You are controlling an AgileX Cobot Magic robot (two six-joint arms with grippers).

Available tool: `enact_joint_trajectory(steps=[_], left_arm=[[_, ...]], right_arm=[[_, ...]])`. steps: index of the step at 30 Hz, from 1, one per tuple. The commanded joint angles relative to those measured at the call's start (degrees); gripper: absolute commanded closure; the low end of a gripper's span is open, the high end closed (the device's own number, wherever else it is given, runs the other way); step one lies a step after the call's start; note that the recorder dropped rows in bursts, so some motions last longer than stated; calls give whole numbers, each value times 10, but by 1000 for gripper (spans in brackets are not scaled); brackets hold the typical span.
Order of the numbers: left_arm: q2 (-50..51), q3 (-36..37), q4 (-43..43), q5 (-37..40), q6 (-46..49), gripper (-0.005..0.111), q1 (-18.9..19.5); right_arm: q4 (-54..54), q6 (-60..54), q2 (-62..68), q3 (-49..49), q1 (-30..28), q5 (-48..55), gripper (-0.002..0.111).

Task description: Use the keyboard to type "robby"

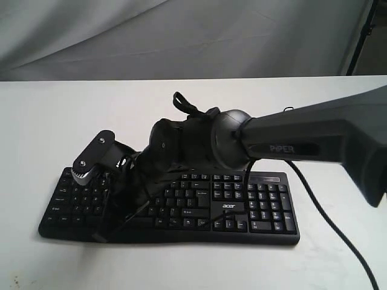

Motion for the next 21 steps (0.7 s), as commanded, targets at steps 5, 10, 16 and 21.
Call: enact_joint_trajectory(steps=[5,10,16,21], left_arm=[[-2,2,3,-3,-2,107,-4],[-2,2,3,-3,-2,107,-4],[-2,2,3,-3,-2,107,-4],[-2,2,3,-3,-2,107,-4]], right_arm=[[-1,-2,3,-4,1,-22,108],[-5,-2,5,-4,-1,-22,108],[-7,0,9,-4,-5,-23,108],[-30,20,9,-4,-5,-24,108]])
